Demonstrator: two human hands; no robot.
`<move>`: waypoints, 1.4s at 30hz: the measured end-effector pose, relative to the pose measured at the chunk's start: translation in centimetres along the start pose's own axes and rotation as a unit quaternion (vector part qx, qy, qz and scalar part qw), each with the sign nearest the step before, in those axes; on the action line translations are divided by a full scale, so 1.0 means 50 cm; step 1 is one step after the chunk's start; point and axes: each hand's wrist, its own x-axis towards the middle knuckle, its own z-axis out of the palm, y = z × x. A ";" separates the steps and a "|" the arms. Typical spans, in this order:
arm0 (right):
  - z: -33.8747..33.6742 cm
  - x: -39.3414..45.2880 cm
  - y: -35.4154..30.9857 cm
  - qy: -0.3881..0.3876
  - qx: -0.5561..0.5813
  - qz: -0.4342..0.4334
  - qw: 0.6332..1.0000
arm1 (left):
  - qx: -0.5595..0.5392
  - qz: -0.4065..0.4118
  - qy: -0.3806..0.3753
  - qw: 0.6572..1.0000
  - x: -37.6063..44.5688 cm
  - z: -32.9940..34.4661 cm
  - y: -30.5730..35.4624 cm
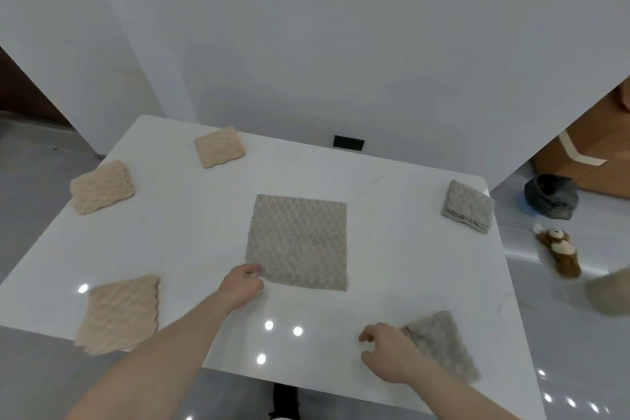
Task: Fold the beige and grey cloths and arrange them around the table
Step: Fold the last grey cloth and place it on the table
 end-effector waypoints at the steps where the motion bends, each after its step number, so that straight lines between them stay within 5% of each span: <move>1: -0.001 -0.006 -0.004 0.002 0.005 -0.003 1.000 | -0.010 0.025 0.025 0.999 -0.006 0.002 0.003; 5: -0.008 -0.030 -0.021 0.048 0.050 -0.016 0.997 | -0.102 0.122 0.122 0.980 -0.073 0.001 0.053; 10: -0.003 -0.066 -0.062 0.120 0.114 -0.071 0.984 | -0.168 0.195 0.116 0.959 -0.188 -0.010 0.114; 26: 0.125 -0.212 -0.210 0.259 0.277 -0.175 0.909 | -0.087 0.323 0.127 0.934 -0.548 -0.005 0.075; 33: 0.111 -0.234 -0.205 0.255 0.282 -0.181 0.907 | -0.077 0.318 0.150 0.933 -0.536 -0.054 0.020; 42: 0.113 -0.205 -0.362 0.185 0.290 -0.229 0.911 | 0.037 0.328 0.064 0.942 -0.459 -0.138 -0.014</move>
